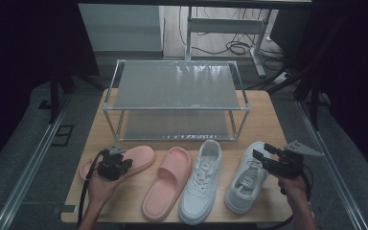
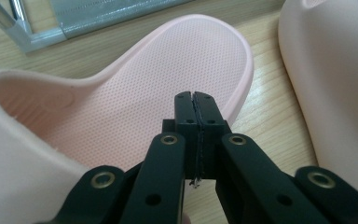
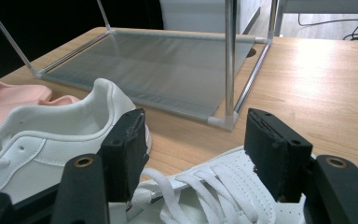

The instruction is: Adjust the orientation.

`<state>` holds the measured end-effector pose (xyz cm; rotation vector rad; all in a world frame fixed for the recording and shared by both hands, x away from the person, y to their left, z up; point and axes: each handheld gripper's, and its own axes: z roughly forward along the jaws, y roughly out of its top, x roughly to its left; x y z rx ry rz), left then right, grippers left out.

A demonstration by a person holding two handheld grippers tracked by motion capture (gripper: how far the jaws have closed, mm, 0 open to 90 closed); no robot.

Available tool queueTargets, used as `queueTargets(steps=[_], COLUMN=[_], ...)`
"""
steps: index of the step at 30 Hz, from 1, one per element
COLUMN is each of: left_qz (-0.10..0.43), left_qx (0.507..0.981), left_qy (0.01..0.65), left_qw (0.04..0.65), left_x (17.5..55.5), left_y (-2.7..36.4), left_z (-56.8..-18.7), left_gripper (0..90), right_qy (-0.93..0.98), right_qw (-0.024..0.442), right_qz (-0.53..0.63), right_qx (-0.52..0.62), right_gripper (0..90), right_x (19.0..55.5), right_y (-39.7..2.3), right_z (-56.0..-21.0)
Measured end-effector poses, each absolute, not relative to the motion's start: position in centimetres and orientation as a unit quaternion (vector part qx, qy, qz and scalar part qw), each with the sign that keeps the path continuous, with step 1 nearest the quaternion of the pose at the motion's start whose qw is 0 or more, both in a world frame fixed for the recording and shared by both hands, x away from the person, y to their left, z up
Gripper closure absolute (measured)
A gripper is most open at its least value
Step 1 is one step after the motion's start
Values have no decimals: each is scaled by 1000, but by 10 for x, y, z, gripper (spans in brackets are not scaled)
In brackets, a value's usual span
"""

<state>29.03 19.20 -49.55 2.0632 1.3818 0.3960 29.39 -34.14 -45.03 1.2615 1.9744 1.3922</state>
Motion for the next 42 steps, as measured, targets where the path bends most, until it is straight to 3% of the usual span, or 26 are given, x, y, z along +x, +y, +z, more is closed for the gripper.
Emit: queueTargets(steps=[42], left_qz=[143], left_qx=[770], left_qy=[543], left_qw=[302], left_x=[255], left_y=[230], left_z=[-500], left_gripper=[900], right_qy=[711], right_qw=[193], right_qz=[499], right_qx=[457], right_gripper=[393], right_x=[295], right_y=[-345], right_z=[-455])
